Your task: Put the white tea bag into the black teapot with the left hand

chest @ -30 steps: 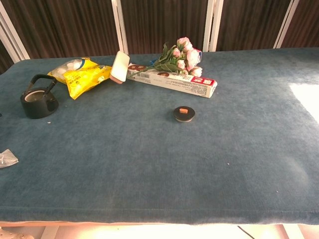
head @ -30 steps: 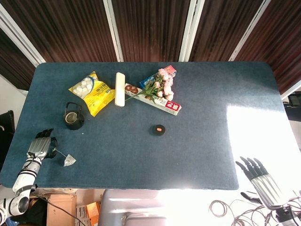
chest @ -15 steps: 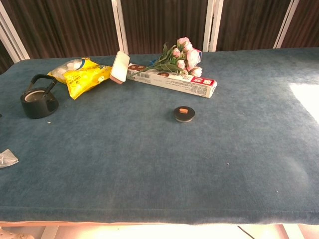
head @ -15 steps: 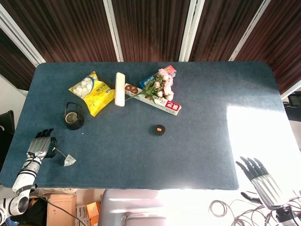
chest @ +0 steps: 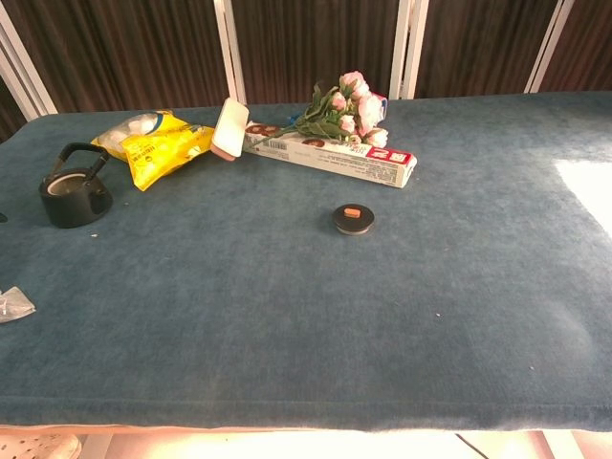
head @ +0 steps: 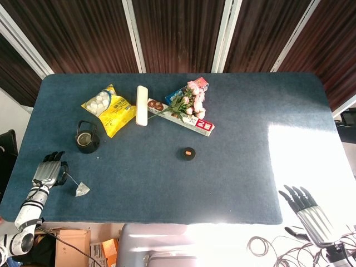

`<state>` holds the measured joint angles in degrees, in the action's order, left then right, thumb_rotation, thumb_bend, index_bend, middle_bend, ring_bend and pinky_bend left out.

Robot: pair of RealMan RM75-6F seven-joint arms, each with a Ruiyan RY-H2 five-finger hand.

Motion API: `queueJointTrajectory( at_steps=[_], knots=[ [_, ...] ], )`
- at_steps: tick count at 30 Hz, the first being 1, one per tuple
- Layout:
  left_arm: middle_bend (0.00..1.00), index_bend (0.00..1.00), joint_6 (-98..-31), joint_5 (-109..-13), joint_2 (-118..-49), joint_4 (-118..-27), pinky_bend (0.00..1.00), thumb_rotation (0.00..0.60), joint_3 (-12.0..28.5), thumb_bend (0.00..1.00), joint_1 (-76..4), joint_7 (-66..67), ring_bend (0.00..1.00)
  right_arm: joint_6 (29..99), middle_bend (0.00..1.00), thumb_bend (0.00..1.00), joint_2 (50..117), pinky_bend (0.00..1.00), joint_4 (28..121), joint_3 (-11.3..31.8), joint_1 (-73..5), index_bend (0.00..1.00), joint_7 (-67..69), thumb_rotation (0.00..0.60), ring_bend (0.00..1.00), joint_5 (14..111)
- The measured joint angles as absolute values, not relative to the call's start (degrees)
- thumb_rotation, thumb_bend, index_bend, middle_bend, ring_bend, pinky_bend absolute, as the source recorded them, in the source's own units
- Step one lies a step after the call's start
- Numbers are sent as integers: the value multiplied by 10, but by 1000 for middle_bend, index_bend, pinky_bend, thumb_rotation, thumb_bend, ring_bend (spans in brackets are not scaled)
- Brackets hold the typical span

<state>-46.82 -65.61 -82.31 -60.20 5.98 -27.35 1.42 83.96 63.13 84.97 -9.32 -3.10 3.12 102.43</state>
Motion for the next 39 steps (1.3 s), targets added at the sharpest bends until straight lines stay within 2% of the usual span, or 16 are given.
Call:
queueJointTrajectory(
  at_steps=[11, 20, 30, 39],
  knots=[
    [93, 625, -503, -678, -799, -645, 86, 600, 60, 534, -267, 14, 0, 841, 0, 113, 631, 0, 850, -94, -31, 0, 31, 600, 0, 1026],
    [93, 626, -533, -685, -757, -721, 86, 600, 77, 523, -275, 45, 0, 844, 0, 113, 629, 0, 850, -94, -30, 0, 36, 600, 0, 1027],
    [93, 627, -555, -644, -698, -823, 86, 600, 110, 505, -297, 125, 0, 848, 0, 113, 626, 0, 848, -94, -30, 0, 44, 600, 0, 1028],
    [100, 627, -552, -592, -666, -864, 86, 600, 136, 498, -322, 155, 0, 853, 0, 113, 623, 0, 847, -94, -28, 0, 51, 600, 0, 1029]
  ],
)
